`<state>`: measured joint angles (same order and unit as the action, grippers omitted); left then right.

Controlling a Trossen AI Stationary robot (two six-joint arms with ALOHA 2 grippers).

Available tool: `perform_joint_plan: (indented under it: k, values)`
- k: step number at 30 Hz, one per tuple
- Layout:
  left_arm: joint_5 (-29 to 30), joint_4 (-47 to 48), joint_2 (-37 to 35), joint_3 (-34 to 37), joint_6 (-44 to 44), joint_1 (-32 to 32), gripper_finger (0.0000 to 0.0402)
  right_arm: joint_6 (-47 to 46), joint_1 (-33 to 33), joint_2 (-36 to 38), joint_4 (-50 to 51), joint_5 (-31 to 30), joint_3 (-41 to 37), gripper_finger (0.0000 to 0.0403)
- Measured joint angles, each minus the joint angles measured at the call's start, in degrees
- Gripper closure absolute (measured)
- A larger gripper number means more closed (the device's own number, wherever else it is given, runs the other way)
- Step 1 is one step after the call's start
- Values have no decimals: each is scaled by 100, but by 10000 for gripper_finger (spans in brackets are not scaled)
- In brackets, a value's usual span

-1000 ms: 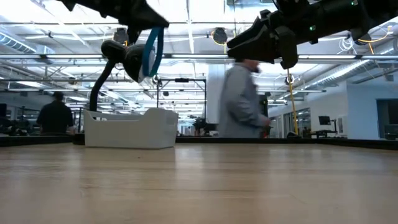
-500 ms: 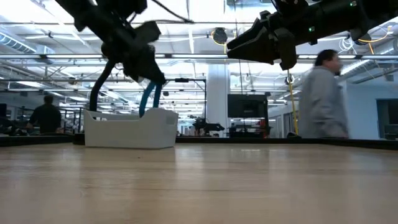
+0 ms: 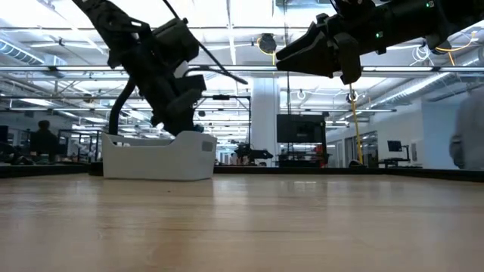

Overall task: Pick and place rubber bands into bin
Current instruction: Put the left blue rubber band into the gray bin

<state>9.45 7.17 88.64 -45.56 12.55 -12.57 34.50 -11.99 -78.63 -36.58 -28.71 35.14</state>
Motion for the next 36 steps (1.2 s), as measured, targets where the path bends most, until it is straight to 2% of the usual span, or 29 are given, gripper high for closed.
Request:
perform_joint_plan:
  k: [7,13,19,27,36]
  values:
    - [3,-21,140,0,18,-16,372,7,0,0,0,0,0,187]
    - [5,45,140,0,-65,-16,383,11,0,0,4,0,0,182]
    - [7,562,127,0,-80,-38,396,20,0,0,4,0,0,182]
    - [11,1292,-100,0,143,-193,360,54,0,0,8,0,0,185]
    - [20,1609,-629,-4,230,-371,355,44,0,0,48,4,2,187]
